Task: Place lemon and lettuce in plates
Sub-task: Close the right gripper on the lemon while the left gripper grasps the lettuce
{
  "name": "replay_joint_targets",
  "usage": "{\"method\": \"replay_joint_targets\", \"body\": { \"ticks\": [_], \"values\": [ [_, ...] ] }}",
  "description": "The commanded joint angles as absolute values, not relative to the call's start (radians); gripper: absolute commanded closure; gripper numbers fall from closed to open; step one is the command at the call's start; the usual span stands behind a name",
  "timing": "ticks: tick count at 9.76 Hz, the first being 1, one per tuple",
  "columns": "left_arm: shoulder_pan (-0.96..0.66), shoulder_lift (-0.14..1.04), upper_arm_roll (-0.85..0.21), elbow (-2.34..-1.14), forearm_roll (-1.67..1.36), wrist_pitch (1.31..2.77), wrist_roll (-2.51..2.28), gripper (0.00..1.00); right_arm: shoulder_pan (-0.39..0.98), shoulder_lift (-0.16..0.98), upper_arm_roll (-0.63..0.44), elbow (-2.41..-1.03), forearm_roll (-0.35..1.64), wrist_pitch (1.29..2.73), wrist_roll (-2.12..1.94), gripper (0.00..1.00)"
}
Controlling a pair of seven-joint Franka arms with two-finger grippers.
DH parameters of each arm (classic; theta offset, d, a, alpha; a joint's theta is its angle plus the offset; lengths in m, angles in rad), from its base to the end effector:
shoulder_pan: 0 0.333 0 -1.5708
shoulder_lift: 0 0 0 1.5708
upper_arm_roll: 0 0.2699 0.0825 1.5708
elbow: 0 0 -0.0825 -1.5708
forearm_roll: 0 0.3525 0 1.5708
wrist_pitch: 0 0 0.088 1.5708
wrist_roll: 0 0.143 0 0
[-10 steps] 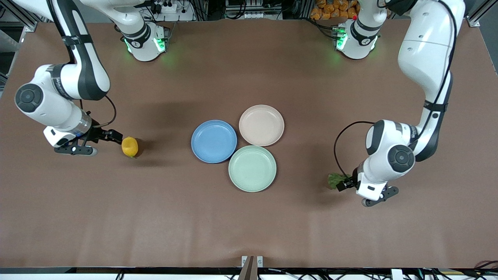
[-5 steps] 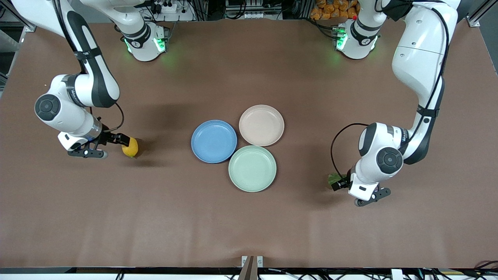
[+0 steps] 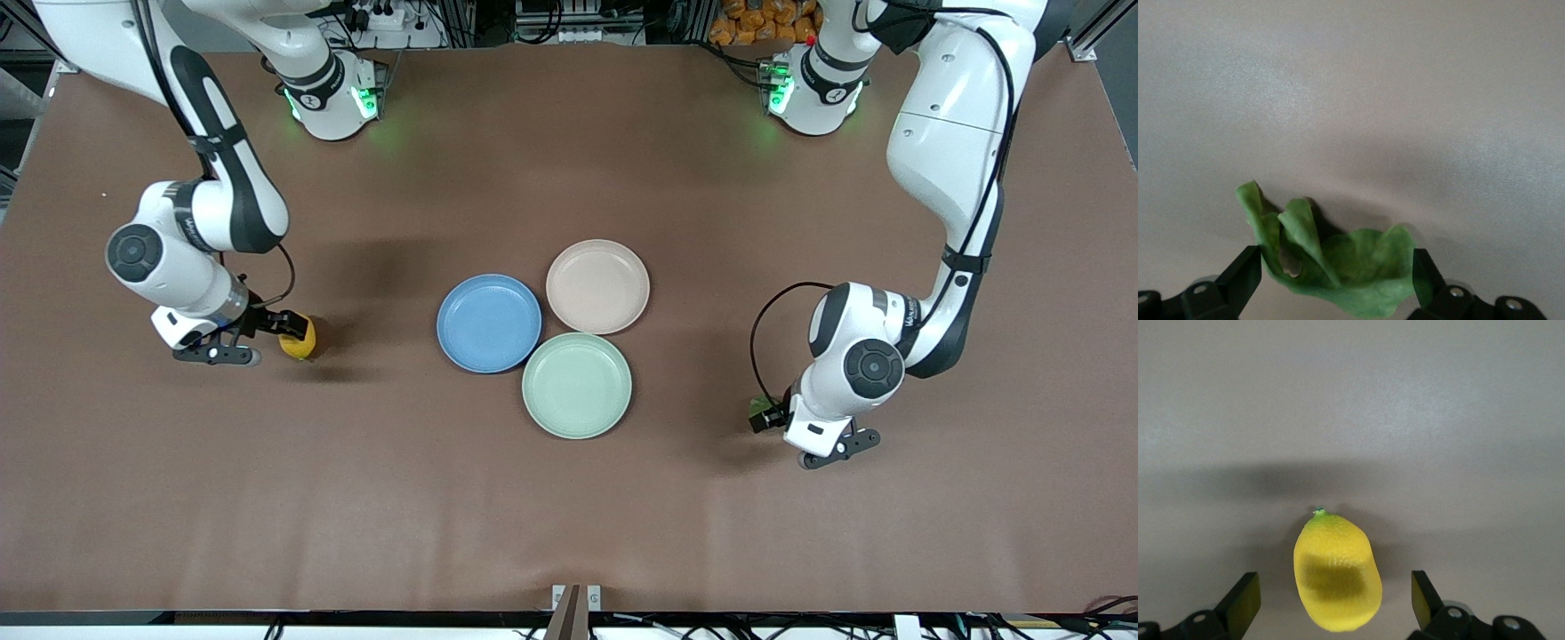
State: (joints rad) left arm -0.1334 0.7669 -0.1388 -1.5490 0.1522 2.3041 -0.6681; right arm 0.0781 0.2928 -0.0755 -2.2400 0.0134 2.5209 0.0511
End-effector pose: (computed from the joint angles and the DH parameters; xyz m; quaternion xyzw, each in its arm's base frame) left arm 0.6293 -0.1604 0.1514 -0.9862 -0.1652 -0.0027 0.0079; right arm 0.5126 -0.0002 0.1820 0.9996 -0.0282 -0.0053 0.0072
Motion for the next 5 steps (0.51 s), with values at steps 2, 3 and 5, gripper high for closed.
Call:
{"method": "replay_joint_targets", "body": {
  "ticks": [2, 3, 5],
  "values": [
    [-0.138, 0.787, -0.138, -1.537, 0.183, 2.306, -0.701, 0.00, 0.084, 0.334, -0.077, -2.258, 0.023, 2.577, 0.054, 0.00],
    [-0.138, 0.790, -0.138, -1.537, 0.183, 2.306, -0.701, 0.00, 0.086, 0.347, -0.077, -2.269, 0.023, 2.607, 0.054, 0.00],
    [-0.138, 0.790, -0.138, -1.537, 0.186, 2.306, -0.699, 0.00, 0.097, 0.391, -0.077, -2.296, 0.023, 2.707, 0.055, 0.00]
  ]
}}
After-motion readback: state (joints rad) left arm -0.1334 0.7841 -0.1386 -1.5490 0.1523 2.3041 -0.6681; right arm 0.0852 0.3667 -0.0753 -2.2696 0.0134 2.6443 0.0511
